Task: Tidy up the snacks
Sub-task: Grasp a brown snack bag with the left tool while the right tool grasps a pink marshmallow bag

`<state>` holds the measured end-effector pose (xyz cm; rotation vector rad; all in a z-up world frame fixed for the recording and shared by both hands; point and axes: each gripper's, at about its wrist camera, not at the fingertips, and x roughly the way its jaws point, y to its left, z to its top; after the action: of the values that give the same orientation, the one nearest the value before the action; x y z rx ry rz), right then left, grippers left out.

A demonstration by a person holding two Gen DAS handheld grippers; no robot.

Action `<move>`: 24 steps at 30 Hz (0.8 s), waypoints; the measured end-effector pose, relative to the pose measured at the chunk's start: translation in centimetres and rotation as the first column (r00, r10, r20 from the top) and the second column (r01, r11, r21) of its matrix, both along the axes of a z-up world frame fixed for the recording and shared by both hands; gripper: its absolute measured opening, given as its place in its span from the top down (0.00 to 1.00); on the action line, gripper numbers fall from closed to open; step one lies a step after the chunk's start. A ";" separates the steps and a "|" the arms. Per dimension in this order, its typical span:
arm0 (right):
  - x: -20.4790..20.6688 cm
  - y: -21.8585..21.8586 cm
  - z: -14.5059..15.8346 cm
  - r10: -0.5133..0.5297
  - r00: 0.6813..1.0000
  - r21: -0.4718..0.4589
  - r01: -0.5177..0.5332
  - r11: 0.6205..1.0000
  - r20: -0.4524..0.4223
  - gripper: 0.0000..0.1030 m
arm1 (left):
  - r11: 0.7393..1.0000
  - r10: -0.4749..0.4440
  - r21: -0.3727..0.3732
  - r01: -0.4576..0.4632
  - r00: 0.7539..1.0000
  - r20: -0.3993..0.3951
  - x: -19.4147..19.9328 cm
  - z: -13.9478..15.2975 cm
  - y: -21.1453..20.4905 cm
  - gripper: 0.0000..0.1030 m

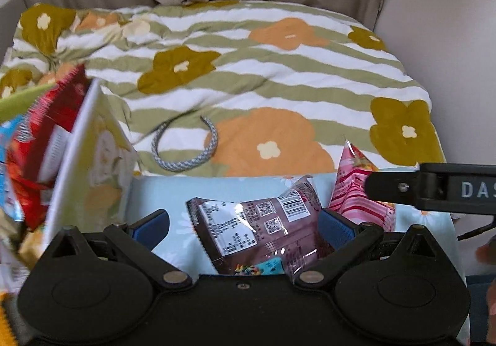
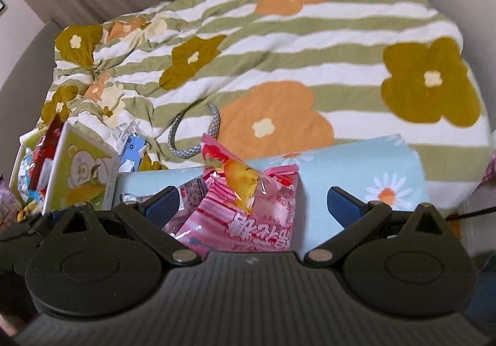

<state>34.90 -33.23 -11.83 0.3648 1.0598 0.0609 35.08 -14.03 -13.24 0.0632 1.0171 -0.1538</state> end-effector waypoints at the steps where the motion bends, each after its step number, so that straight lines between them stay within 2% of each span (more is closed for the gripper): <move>1: 0.4 0.1 -0.4 -0.002 1.000 0.001 0.002 1.000 -0.007 0.00 | 1.000 0.003 -0.002 -0.003 1.000 -0.006 0.2 -0.3 -0.1 0.00; 7: 1.7 0.1 -2.8 -0.027 0.998 0.002 0.027 1.000 -0.054 0.00 | 0.999 0.017 -0.045 -0.020 0.998 -0.065 1.0 -2.2 -0.5 0.00; 16: 1.7 -0.7 -5.2 -0.047 0.993 0.066 0.054 0.996 -0.112 0.00 | 0.993 0.013 -0.118 -0.024 0.996 -0.090 1.3 -3.3 -0.4 0.00; 19: 1.6 -1.0 -5.6 -0.048 0.991 0.079 0.058 0.995 -0.122 0.00 | 0.990 -0.010 -0.140 -0.003 0.996 -0.093 1.3 -3.6 -0.5 0.08; 20: 1.5 -1.0 -5.7 -0.049 0.991 0.075 0.058 0.995 -0.123 0.00 | 0.989 -0.015 -0.151 0.000 0.995 -0.100 1.3 -3.8 -0.5 0.19; 24: 1.2 -1.5 -6.0 -0.041 0.991 0.079 0.051 0.996 -0.128 0.00 | 0.983 -0.027 -0.182 0.007 0.994 -0.106 1.0 -3.7 -0.4 0.25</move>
<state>36.12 -34.77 -17.79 0.4723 1.1754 0.0404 36.12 -14.44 -16.94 -0.1033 1.1067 -0.2671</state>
